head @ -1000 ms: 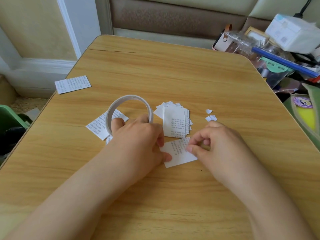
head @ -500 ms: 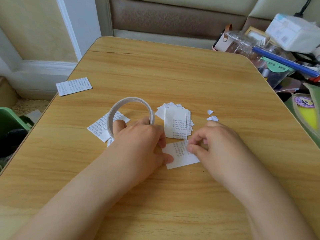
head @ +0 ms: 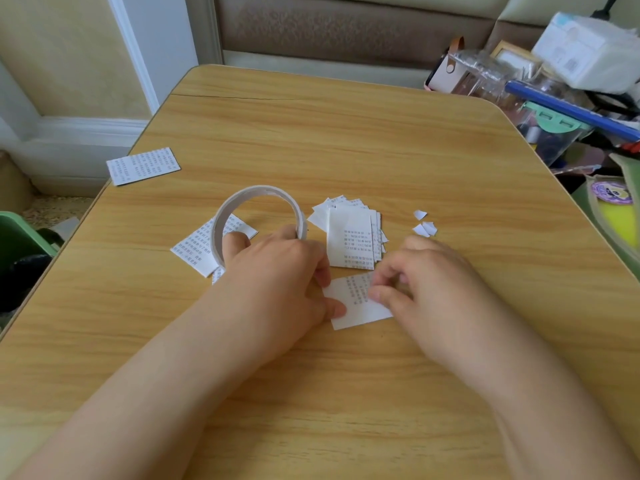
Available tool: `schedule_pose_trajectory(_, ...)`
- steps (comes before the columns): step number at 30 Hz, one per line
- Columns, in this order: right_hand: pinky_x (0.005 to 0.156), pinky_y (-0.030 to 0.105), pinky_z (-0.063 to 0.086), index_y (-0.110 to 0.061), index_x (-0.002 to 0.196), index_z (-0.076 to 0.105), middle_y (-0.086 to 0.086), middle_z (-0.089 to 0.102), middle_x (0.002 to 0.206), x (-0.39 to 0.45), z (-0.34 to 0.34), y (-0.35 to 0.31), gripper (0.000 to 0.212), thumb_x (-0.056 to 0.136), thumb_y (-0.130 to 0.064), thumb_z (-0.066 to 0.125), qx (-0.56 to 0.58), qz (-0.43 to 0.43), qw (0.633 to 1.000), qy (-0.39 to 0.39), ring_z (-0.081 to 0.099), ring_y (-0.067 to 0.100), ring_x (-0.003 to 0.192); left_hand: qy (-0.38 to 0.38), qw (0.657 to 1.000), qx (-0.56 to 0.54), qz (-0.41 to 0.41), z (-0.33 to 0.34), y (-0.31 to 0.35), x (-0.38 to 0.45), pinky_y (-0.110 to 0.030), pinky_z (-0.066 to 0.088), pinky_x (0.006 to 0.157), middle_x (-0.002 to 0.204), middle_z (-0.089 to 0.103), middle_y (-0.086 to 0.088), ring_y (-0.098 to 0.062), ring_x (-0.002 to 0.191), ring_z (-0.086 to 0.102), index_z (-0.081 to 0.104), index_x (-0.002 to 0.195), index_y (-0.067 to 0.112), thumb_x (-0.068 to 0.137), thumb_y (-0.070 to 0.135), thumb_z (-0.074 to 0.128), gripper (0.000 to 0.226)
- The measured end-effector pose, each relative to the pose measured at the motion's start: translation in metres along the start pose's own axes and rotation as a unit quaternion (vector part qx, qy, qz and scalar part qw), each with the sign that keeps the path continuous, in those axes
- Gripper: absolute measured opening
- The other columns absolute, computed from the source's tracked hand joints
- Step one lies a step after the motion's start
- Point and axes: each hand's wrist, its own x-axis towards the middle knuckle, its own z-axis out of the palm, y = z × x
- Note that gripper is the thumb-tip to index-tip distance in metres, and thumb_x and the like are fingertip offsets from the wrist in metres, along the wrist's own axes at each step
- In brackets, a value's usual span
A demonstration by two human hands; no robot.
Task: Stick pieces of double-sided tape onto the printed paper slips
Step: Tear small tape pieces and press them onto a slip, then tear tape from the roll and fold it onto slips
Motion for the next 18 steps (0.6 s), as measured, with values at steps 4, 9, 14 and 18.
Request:
schedule_pose_trajectory(4,0.063,0.02,0.023,-0.029,0.074,0.058,-0.012,0.045,0.086,-0.005,-0.012,0.011,0.016,0.089,-0.027,0.063,-0.048,0.042,0.998,-0.004,0.039,0.006,0.091,-0.004,1.0,-0.008,-0.003,0.0,0.0,0.0,-0.027,0.013,0.078,0.084,0.035,0.017,0.0,0.07,0.028,0.046,0.084,0.036,0.077,0.054,0.065,0.028)
schedule_pose_trajectory(9,0.08,0.006,0.028,-0.025,0.076,0.06,-0.013,0.04,0.079,-0.003,0.0,-0.01,0.013,0.089,-0.023,0.062,-0.004,-0.06,0.998,0.023,0.034,0.0,0.082,-0.005,1.0,0.003,-0.007,-0.002,0.003,0.0,-0.028,0.016,0.082,0.082,0.034,0.017,-0.008,0.083,0.036,0.044,0.082,0.035,0.076,0.055,0.065,0.029)
schedule_pose_trajectory(14,0.071,0.016,0.027,-0.026,0.081,0.061,-0.012,0.04,0.084,0.001,0.005,-0.01,0.011,0.091,-0.027,0.059,-0.012,-0.032,0.999,-0.018,0.036,0.005,0.092,-0.009,1.0,0.004,-0.01,-0.004,0.003,0.0,-0.028,0.016,0.083,0.082,0.034,0.017,-0.008,0.085,0.039,0.042,0.078,0.035,0.076,0.055,0.065,0.031)
schedule_pose_trajectory(18,0.067,0.005,0.03,-0.03,0.072,0.057,-0.013,0.046,0.087,-0.006,-0.011,0.006,0.018,0.089,-0.027,0.063,-0.007,0.035,0.999,-0.03,0.041,0.001,0.088,-0.012,1.0,-0.005,-0.009,-0.004,0.003,-0.001,-0.027,0.016,0.083,0.083,0.032,0.018,0.001,0.07,0.027,0.044,0.083,0.035,0.078,0.053,0.065,0.028)
